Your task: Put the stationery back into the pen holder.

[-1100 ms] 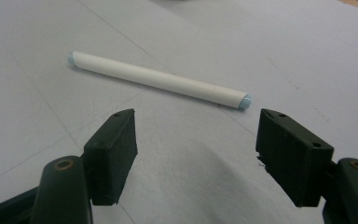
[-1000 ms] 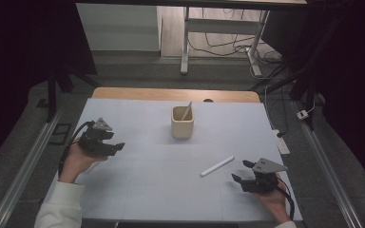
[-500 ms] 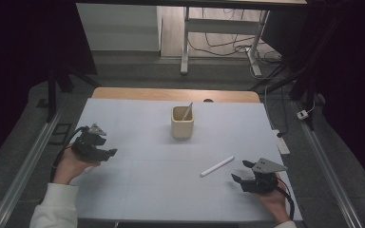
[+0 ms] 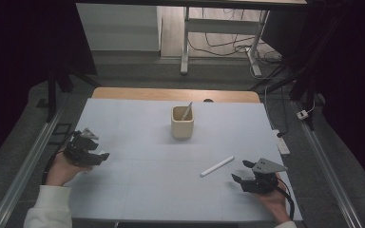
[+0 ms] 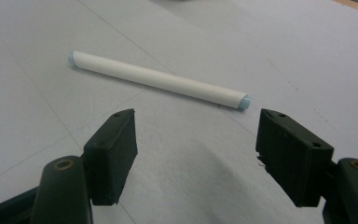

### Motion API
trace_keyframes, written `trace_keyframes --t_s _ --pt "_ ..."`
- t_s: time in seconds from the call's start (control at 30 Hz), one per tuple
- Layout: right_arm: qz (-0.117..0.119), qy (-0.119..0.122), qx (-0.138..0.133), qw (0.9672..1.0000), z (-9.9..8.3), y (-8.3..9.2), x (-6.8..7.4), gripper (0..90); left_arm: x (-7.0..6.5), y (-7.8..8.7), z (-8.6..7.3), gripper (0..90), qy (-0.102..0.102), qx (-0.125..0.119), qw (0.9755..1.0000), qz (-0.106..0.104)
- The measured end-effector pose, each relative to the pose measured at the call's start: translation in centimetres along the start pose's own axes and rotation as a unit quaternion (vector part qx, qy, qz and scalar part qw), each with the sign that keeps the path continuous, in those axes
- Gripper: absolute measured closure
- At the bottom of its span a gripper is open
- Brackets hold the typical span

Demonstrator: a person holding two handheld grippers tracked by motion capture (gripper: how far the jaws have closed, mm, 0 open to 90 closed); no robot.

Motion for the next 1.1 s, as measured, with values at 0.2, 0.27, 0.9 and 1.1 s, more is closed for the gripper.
trace_keyframes --t_s 0.2,0.27,0.9,1.1 --pt "-0.001 0.0 0.002 1.0 0.0 -0.1 0.0 28.3 0.1 0.0 -0.9 38.0 0.001 0.01 0.9999 0.004" --pt "0.001 -0.001 0.0 1.0 0.0 -0.1 0.0 28.3 0.1 -0.1 -1.2 38.0 -0.002 0.019 0.9998 0.009" --pt "0.0 0.002 0.004 1.0 -0.1 -0.1 0.0 28.4 0.8 -0.6 -3.0 37.2 0.009 0.044 0.9989 0.01" --pt "0.001 0.002 0.007 1.0 -0.1 -0.2 0.0 28.4 1.1 -0.8 -3.3 36.8 0.016 0.048 0.9987 0.01"
Point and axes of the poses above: each handheld gripper's, and its own axes: y roughly backward along the jaws, z roughly out of its top, x roughly to its left, the point moved 3 cm from there along -y, roughly forward along the jaws, and after that the axes turned 5 degrees about -x, right-handed, at the moved point
